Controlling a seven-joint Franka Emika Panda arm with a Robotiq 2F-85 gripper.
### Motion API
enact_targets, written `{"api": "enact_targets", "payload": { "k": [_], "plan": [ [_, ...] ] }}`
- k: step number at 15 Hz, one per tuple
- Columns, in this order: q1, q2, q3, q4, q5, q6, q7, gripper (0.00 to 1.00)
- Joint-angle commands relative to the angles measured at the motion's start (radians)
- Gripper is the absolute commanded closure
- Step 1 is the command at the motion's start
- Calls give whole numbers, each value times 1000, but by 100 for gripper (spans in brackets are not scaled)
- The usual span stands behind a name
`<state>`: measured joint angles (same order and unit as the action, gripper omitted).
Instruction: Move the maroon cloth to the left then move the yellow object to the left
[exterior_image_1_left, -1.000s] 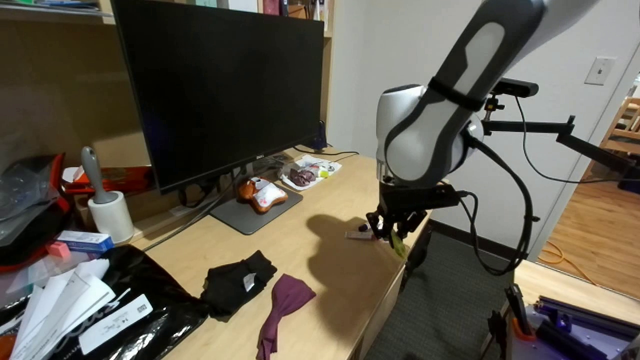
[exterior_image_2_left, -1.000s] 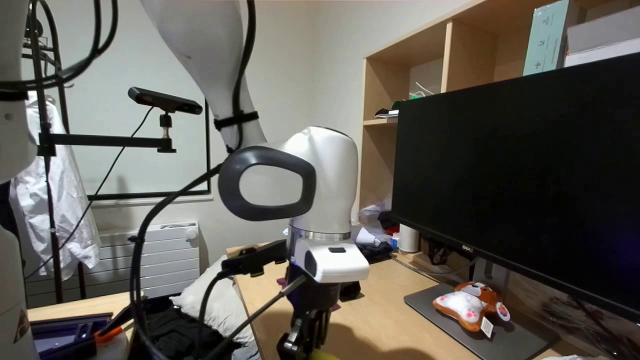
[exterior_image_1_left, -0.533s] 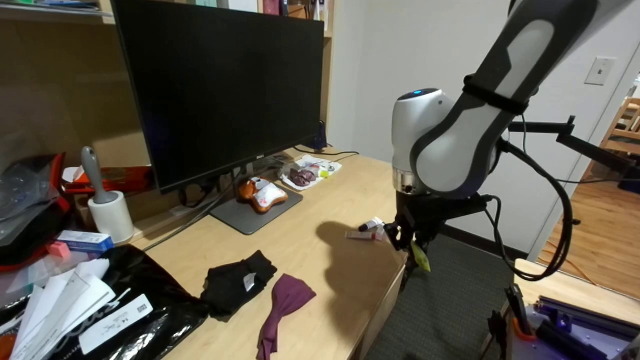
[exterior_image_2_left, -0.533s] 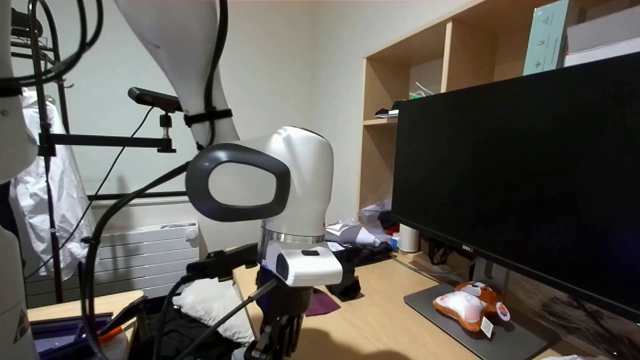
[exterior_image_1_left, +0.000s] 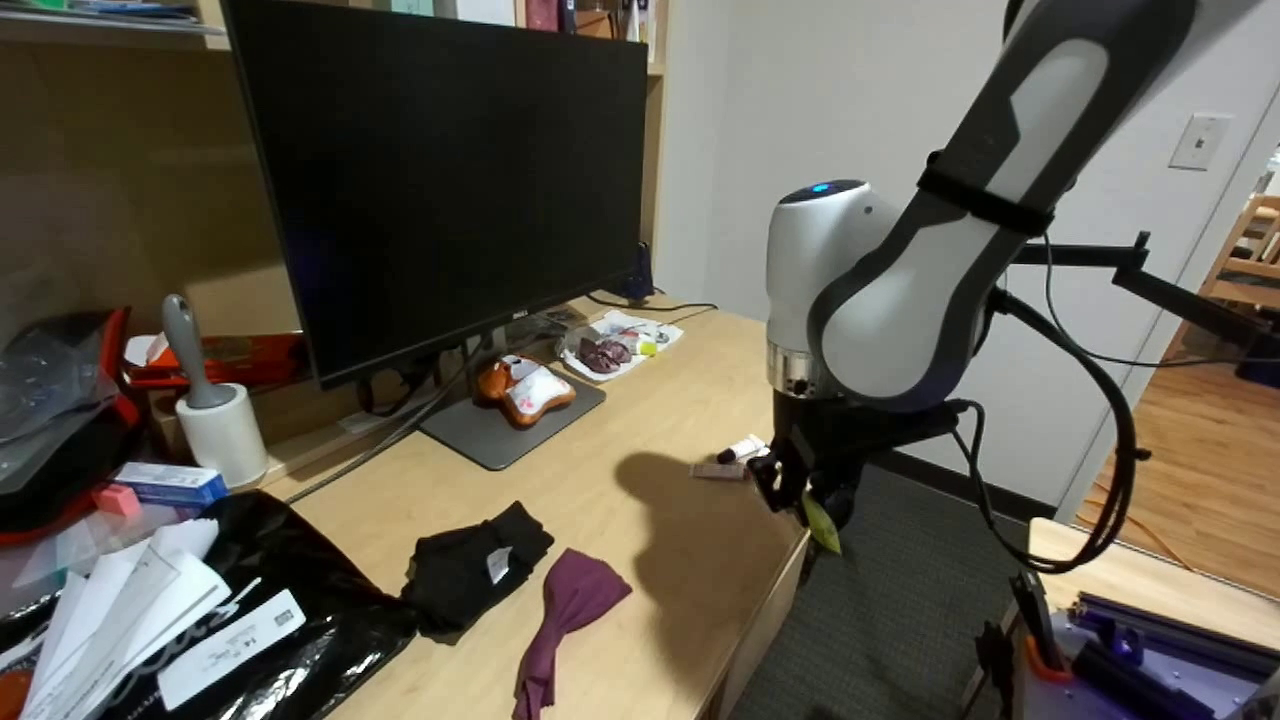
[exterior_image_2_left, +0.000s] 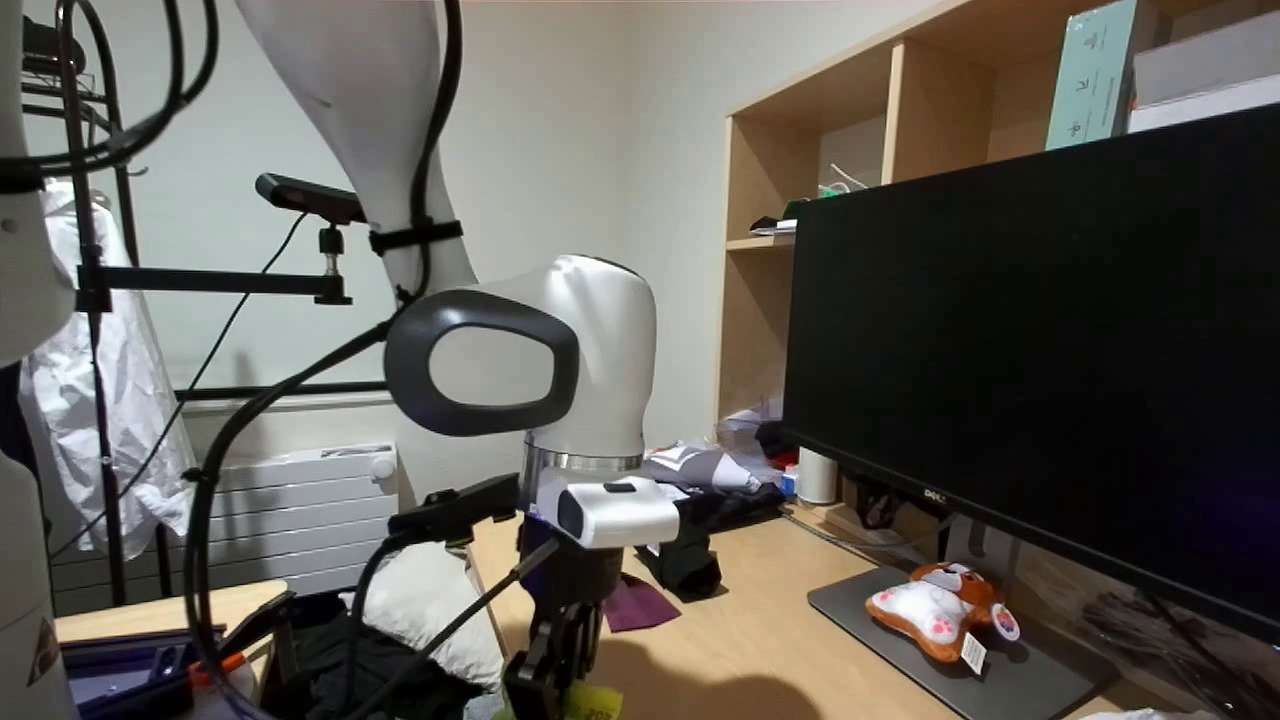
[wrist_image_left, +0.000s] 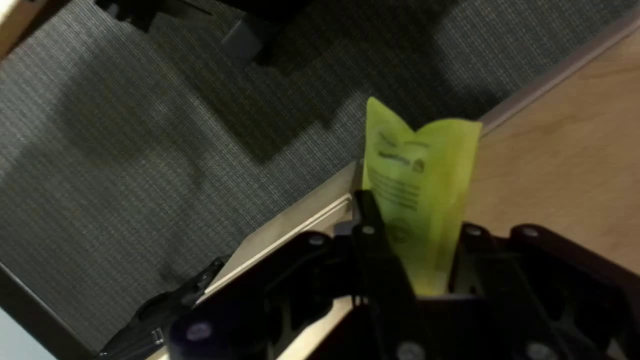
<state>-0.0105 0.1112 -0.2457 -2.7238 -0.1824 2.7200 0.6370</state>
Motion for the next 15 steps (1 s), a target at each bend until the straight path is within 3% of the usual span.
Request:
{"api": "enact_targets", "payload": {
  "k": [1, 5, 6, 8, 11, 12, 15],
  "plan": [
    [17, -8, 130, -47, 177, 105, -75, 91],
    [39, 8, 313, -56, 514, 162, -171, 90],
    [54, 3, 245, -46, 398, 130, -101, 84],
    [61, 5, 293, -46, 475, 130, -124, 84],
    [59, 5, 294, -46, 479, 130, -125, 84],
    [59, 5, 294, -46, 479, 130, -125, 90],
    [57, 19, 350, -47, 687, 171, -98, 90]
  ]
}}
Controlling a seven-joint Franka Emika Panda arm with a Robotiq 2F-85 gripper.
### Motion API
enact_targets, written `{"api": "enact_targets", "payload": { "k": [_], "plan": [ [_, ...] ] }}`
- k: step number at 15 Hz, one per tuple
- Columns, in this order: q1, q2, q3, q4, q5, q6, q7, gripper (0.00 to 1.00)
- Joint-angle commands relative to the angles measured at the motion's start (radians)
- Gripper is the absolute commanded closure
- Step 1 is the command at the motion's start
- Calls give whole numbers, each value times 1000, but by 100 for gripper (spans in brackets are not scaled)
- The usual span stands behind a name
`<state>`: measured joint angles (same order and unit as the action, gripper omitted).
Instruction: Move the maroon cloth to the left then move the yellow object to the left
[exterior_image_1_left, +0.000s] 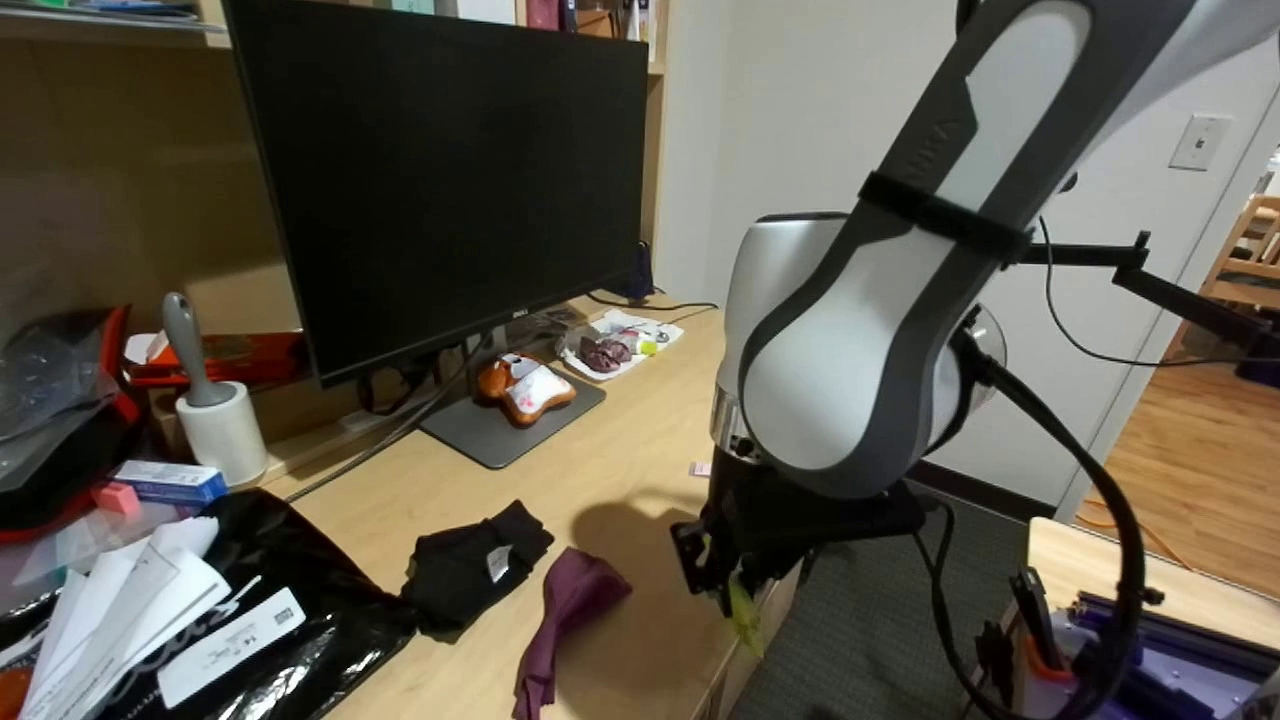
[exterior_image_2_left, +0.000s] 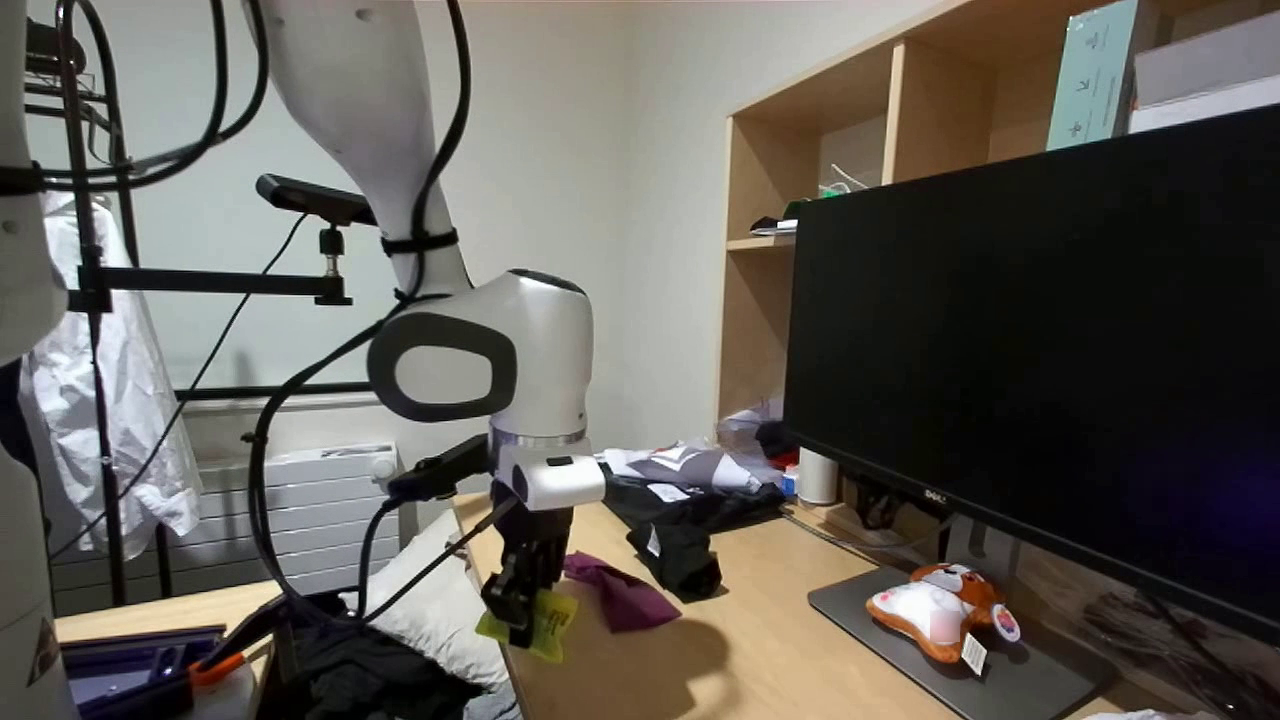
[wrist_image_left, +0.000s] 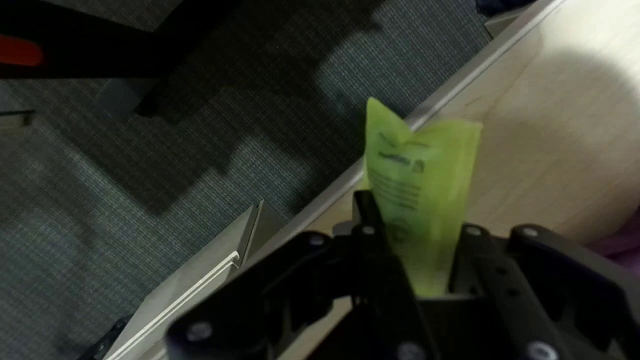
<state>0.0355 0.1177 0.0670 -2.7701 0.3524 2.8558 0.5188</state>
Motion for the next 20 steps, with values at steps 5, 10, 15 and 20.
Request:
{"api": "enact_targets", "payload": {
  "k": [5, 10, 15, 20],
  "plan": [
    [13, 35, 164, 31, 563, 77, -2, 91],
    [47, 119, 181, 49, 635, 174, 126, 91],
    [164, 207, 86, 86, 617, 199, 279, 91],
    [196, 205, 63, 107, 617, 177, 385, 91]
  ]
}}
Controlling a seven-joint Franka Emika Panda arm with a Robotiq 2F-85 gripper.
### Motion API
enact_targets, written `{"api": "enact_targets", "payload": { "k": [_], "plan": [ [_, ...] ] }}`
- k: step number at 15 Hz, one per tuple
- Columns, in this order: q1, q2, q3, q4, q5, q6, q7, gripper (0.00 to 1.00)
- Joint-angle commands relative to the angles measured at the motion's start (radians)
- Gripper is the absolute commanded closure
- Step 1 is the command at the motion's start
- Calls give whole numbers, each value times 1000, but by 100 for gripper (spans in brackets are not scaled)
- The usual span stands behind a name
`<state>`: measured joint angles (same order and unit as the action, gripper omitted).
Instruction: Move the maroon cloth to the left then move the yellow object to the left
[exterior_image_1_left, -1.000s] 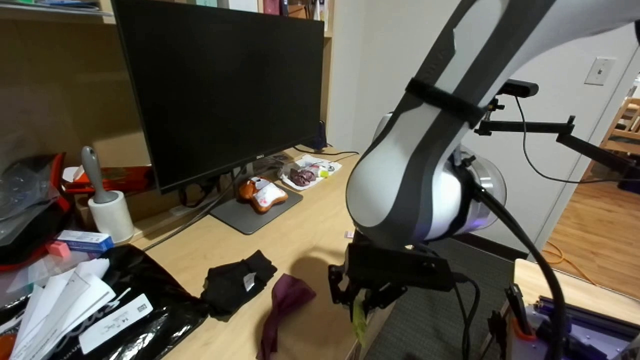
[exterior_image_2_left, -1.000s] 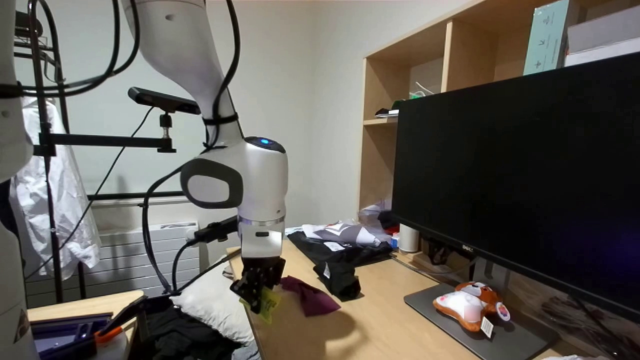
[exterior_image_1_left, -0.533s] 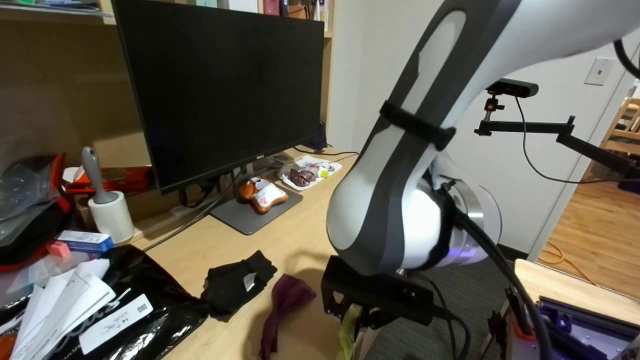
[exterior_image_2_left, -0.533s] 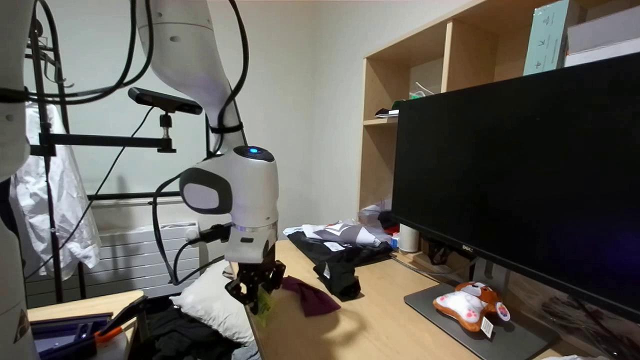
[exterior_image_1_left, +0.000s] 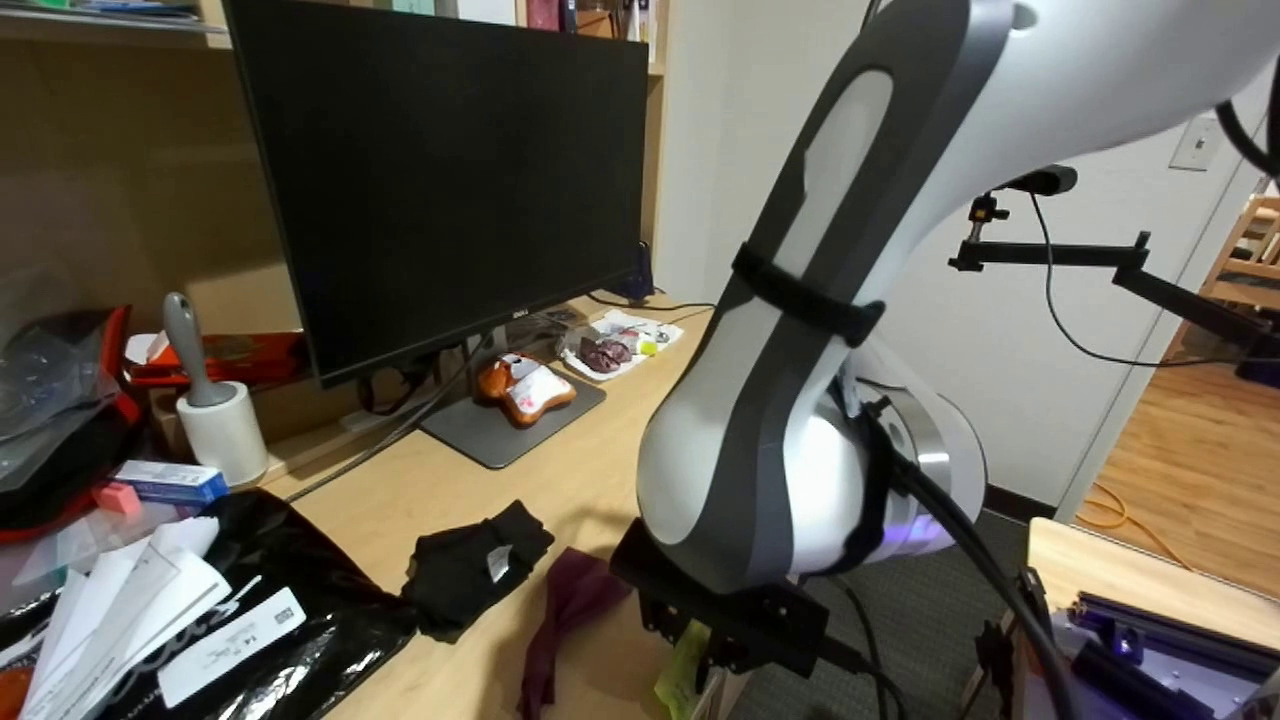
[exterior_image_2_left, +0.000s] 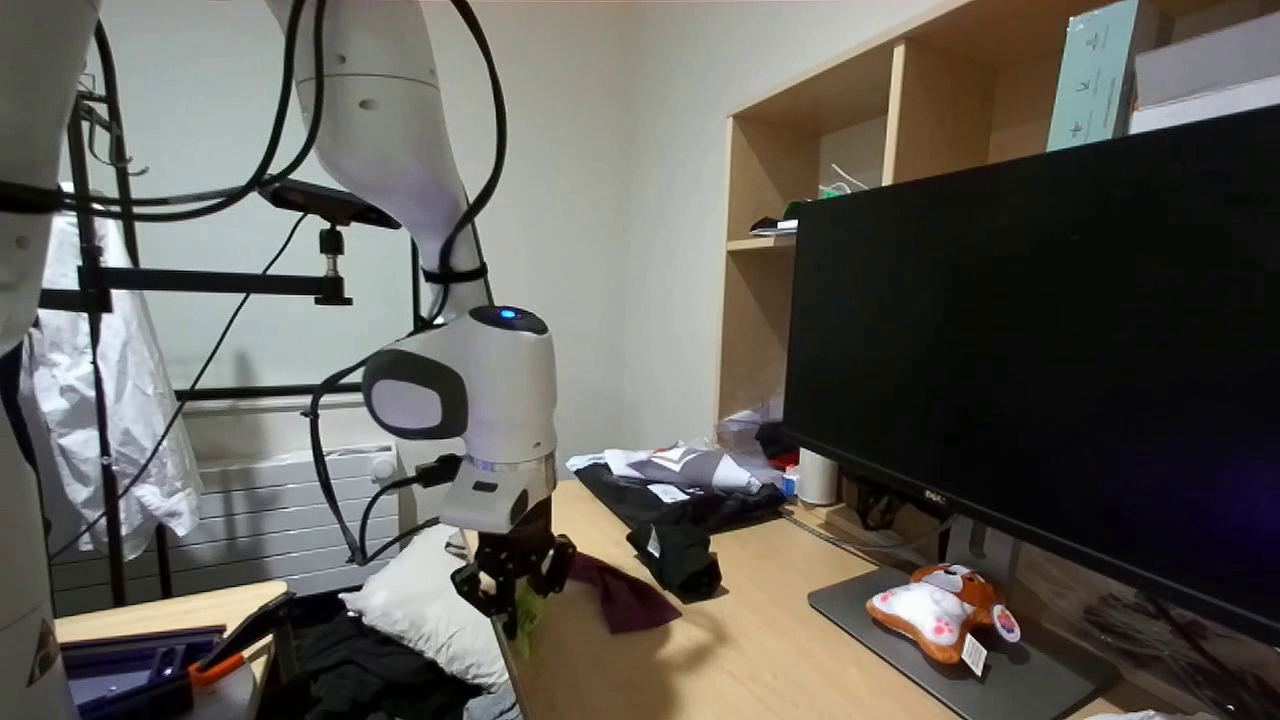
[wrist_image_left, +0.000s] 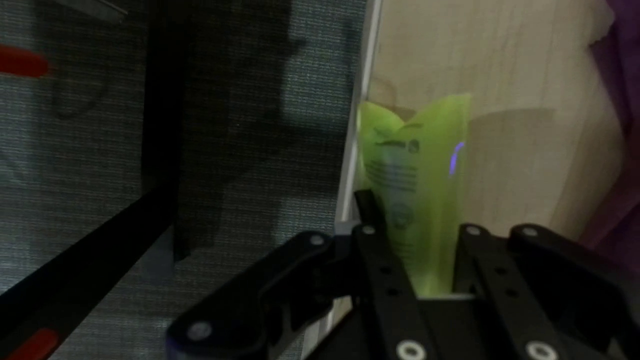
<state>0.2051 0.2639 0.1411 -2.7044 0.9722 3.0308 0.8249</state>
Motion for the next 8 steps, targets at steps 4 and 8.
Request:
{"api": "enact_targets", "payload": {
  "k": [4, 8],
  "plan": [
    [89, 86, -77, 62, -86, -39, 238, 91],
    [289, 116, -295, 116, -304, -169, 567, 91]
  ]
}}
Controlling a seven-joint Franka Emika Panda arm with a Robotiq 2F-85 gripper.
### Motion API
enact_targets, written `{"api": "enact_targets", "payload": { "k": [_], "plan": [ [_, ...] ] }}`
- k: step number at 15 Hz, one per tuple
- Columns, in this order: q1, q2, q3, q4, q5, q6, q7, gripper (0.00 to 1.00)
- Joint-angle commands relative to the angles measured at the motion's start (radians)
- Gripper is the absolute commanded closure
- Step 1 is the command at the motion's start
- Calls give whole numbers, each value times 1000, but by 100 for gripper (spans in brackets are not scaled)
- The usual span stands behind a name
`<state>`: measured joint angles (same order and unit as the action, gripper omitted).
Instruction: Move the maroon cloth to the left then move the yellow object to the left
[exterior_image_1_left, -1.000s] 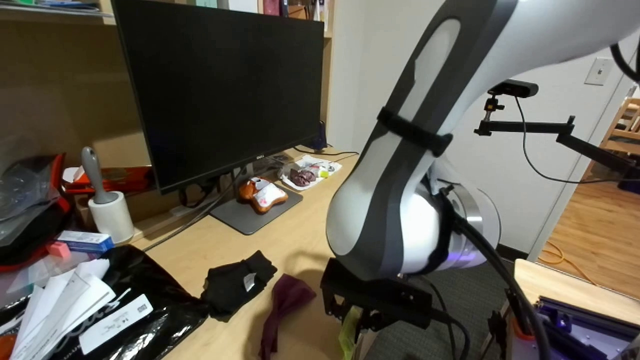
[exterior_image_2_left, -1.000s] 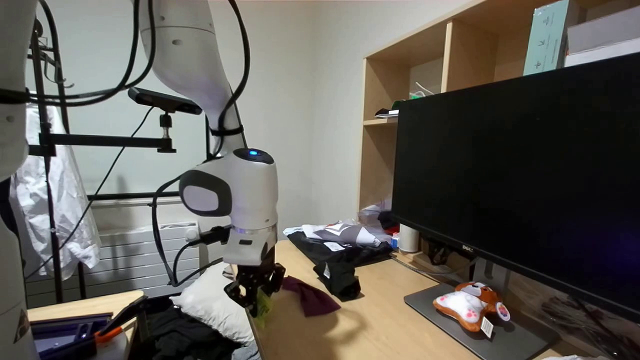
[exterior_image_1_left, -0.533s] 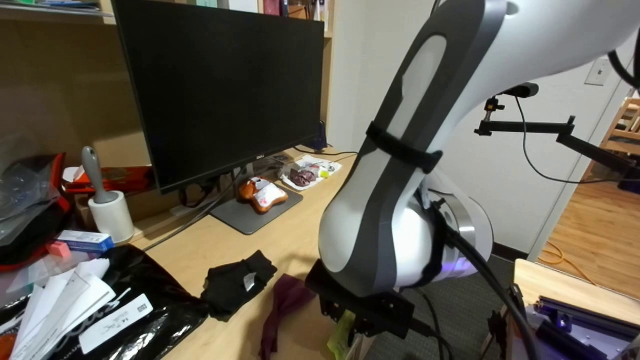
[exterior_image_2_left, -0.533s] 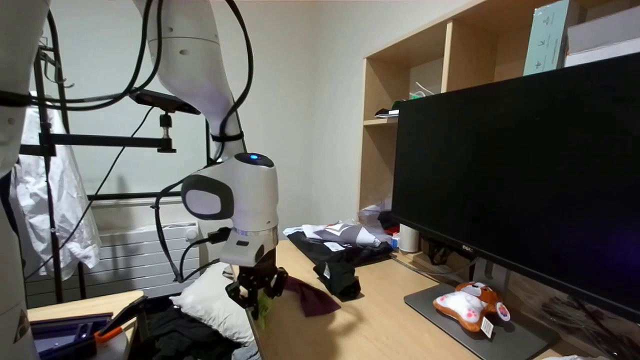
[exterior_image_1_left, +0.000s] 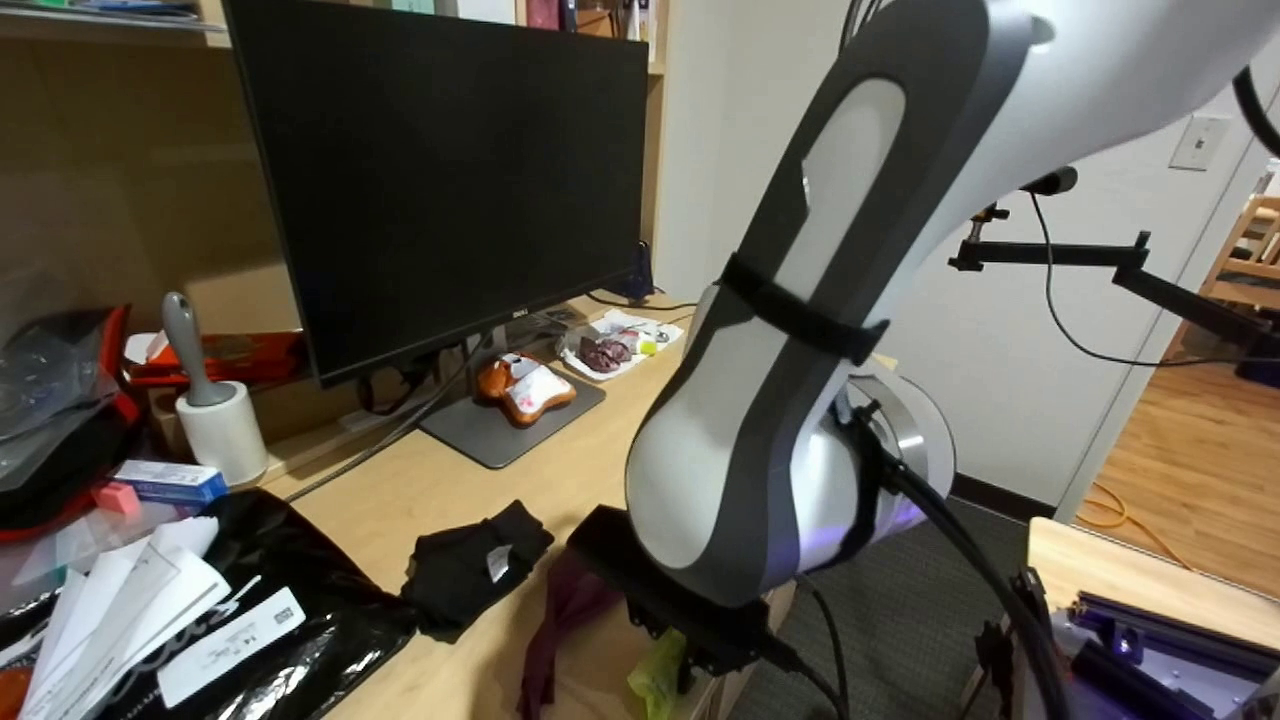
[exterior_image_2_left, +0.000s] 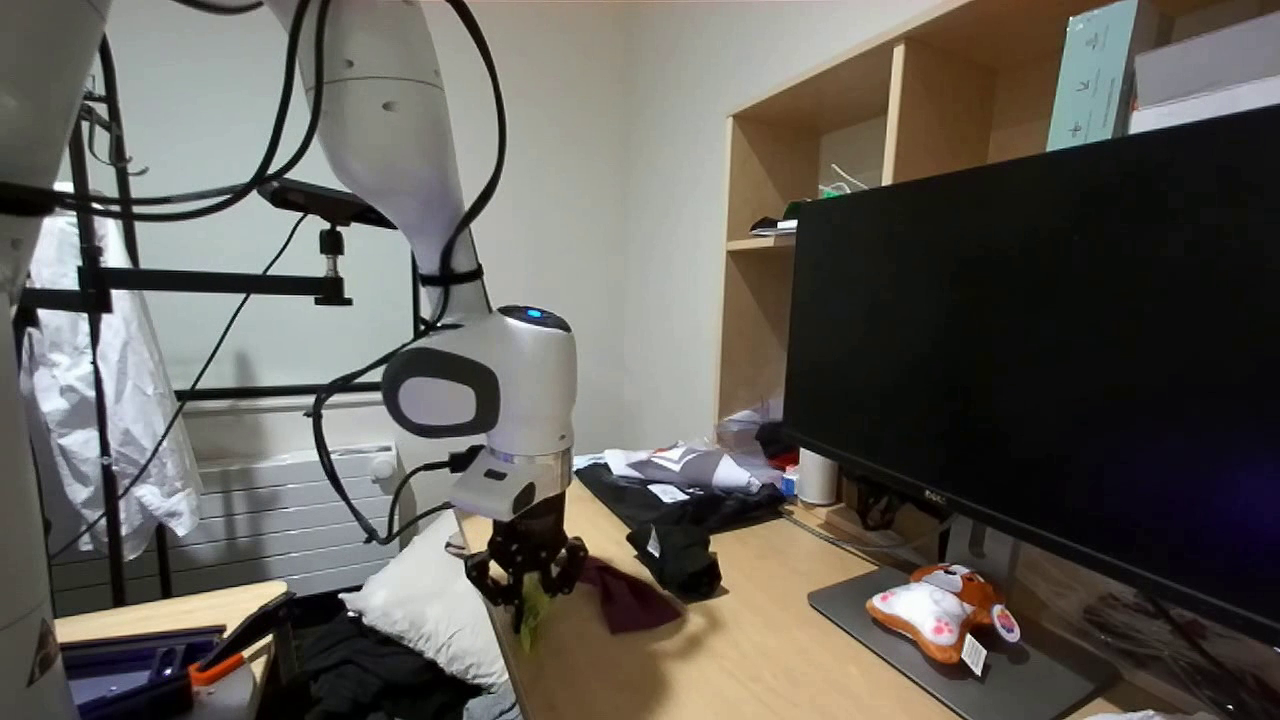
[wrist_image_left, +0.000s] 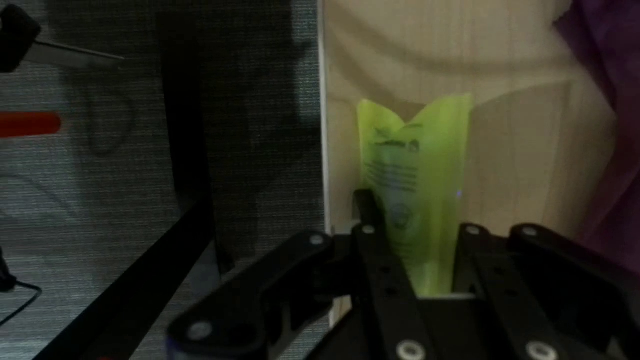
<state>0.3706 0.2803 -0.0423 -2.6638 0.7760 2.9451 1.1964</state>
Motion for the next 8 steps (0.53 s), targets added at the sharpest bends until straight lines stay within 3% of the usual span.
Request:
{"api": "enact_targets", "payload": {
  "k": [1, 3, 4, 5, 7, 8],
  "plan": [
    [166, 101, -157, 98, -154, -123, 267, 91],
    [212, 91, -204, 143, -260, -226, 400, 91],
    [116, 85, -121, 163, -355, -260, 483, 91],
    [99, 88, -101, 190, -391, -295, 516, 90],
    [60, 96, -57, 230, -451, -332, 577, 57],
    [40, 101, -37, 246, -468, -343, 591, 52]
  ]
}}
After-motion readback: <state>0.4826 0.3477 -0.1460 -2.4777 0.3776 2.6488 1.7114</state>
